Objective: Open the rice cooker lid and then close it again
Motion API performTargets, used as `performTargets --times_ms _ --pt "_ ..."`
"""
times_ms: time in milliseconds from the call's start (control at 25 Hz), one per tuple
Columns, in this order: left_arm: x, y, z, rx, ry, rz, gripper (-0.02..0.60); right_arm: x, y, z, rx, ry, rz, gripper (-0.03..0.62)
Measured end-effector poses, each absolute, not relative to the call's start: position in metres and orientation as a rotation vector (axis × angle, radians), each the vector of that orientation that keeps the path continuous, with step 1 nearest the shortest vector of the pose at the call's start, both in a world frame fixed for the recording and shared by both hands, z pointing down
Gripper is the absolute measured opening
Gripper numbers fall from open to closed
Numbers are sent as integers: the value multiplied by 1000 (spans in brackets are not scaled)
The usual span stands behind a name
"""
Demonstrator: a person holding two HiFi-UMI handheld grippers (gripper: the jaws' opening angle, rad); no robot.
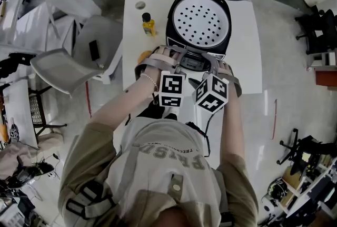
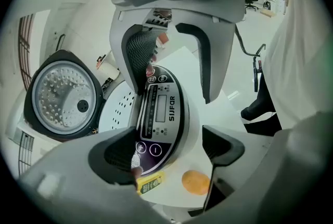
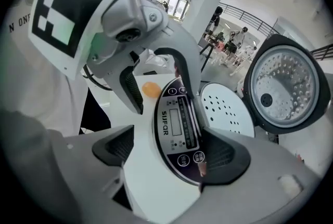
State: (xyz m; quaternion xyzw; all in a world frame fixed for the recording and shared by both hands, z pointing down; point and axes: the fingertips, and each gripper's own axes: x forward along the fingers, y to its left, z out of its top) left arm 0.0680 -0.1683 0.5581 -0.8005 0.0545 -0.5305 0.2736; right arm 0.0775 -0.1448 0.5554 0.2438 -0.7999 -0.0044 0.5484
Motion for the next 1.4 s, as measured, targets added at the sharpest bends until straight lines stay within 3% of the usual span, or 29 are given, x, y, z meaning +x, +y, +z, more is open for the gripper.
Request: performTargets --times_ms 960,1400 --pt "70 -169 552 -2331 172 -1385 416 68 -142 544 662 -2087 110 416" --pt "62 -175 509 -2558 528 -1082 416 91 -142 486 1196 -2409 180 416"
